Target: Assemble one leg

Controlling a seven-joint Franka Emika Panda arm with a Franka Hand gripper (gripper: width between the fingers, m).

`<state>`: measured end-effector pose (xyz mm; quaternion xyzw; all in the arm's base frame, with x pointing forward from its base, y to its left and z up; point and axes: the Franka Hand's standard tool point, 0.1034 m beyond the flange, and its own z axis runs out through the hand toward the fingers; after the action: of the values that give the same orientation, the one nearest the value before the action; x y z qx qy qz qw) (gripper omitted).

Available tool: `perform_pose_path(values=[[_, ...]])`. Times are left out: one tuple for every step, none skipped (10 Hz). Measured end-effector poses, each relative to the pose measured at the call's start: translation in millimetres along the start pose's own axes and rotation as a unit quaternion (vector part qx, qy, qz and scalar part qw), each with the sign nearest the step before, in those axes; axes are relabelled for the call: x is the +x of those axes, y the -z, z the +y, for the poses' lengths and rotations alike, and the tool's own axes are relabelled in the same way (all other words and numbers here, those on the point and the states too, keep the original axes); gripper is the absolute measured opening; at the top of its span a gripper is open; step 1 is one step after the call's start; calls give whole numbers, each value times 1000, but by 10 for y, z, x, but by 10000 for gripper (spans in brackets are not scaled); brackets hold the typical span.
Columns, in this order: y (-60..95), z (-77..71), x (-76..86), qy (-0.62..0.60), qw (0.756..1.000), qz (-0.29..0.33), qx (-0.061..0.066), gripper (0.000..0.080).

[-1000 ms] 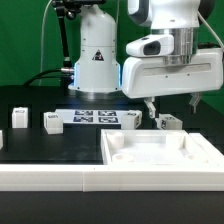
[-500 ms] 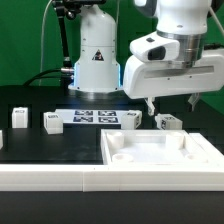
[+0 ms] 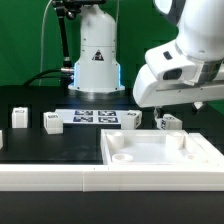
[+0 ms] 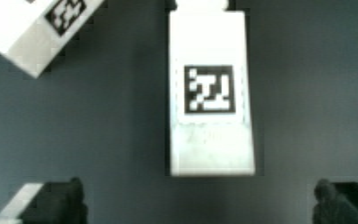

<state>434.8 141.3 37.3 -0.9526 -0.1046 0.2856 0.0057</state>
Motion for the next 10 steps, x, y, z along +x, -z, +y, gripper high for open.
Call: perform_pose_path(values=[[-63, -11, 14, 1, 1000, -17, 1, 648], [-158, -12, -52, 3, 998, -62, 2, 648], [-252, 3, -82, 3, 994, -112, 5, 648], [-305, 1, -18, 3, 992, -124, 7, 648], [-361, 4, -91, 4, 987, -161, 8, 648], [-423, 3, -120, 4, 979, -205, 10, 648], [-437, -4, -75, -2, 978, -208, 10, 648], [-428, -4, -69, -2, 979, -205, 10, 562], [-432, -4, -69, -2, 979, -206, 10, 427], [-432, -4, -69, -2, 979, -206, 10, 427]])
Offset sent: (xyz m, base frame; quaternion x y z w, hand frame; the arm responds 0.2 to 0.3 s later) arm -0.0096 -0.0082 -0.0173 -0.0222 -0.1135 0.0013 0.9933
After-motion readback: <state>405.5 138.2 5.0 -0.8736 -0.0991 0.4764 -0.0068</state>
